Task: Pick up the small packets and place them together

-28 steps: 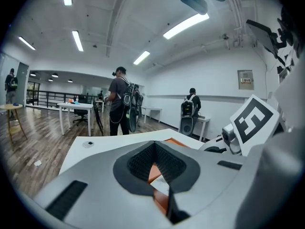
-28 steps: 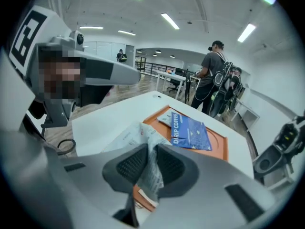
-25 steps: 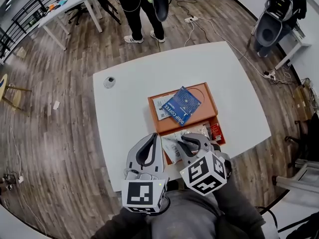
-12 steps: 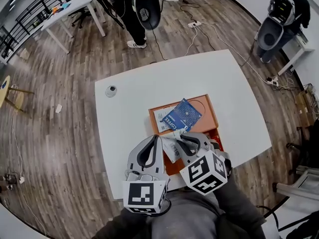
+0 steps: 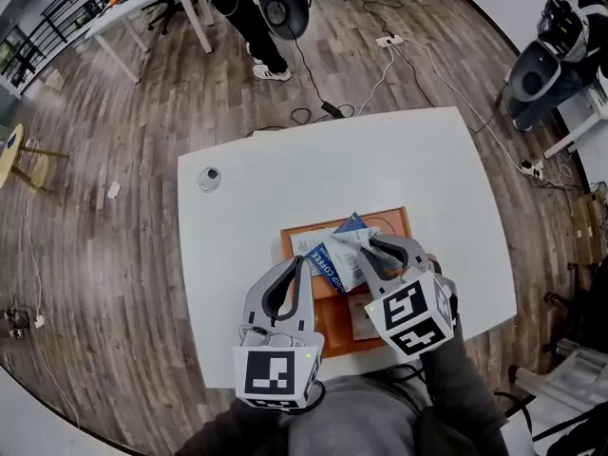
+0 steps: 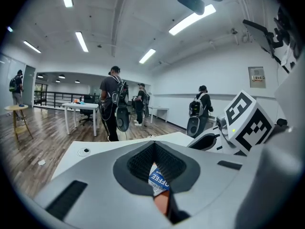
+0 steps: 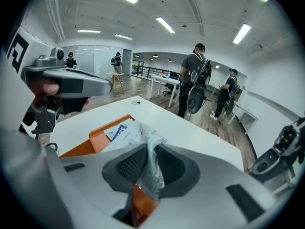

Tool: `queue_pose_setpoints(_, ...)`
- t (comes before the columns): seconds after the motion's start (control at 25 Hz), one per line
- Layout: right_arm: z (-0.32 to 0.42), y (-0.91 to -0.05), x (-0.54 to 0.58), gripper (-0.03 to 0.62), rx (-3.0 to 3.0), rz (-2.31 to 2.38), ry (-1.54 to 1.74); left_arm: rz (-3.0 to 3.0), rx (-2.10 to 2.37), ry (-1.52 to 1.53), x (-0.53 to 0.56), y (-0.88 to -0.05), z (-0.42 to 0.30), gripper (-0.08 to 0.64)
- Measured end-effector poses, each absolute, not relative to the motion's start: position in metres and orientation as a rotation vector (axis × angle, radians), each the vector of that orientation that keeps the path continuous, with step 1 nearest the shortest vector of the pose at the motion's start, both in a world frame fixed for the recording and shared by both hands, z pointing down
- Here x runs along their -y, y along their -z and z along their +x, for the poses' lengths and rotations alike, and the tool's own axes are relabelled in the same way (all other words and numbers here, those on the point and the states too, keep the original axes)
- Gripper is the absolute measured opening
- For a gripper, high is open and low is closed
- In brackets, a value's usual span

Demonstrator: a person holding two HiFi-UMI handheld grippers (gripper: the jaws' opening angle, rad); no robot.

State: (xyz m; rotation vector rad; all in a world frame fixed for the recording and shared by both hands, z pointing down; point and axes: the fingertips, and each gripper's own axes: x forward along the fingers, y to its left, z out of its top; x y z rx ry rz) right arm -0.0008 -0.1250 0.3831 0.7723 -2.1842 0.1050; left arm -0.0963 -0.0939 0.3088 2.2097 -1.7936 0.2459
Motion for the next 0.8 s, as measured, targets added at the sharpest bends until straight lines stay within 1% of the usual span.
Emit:
queue_pose_setpoints(0.2, -0.002, -0.398, 0.14, 0.081, 2.18, 0.751, -0.126, 2.166, 1.799, -0.275, 0.11, -0.32, -0.099, -0.003)
queue_pose_setpoints(0.32, 0.0, -0.404, 0.145, 0.1, 2.171, 0.75, -0.126, 2.15, 1.801, -0.286, 0.113, -0.326, -0.098, -0.003)
queue_pose_setpoints(0.36, 0.0, -0.406, 0.145, 0.124, 2.169, 0.748, -0.123, 2.145, 1.801, -0.291, 0.114, -0.328, -0.098, -0.003)
queue_pose_setpoints(0.48, 0.0, -0.408, 0.147, 0.127, 2.175, 0.745, -0.128, 2.134, 1.797, -0.303, 0.115, -0.332, -0.097, -0.003)
queue_pose_setpoints(0.56, 0.002, -0.406, 0.149, 0.146, 2.184, 0.756, -0.133, 2.135, 1.796, -0.301, 0.117, -0.332, -0.095, -0.003)
queue_pose_setpoints(0.8, 0.005, -0.395, 0.147, 0.149, 2.202, 0.786, -0.108, 2.154, 1.791, -0.292, 0.114, -0.326, -0.089, -0.003)
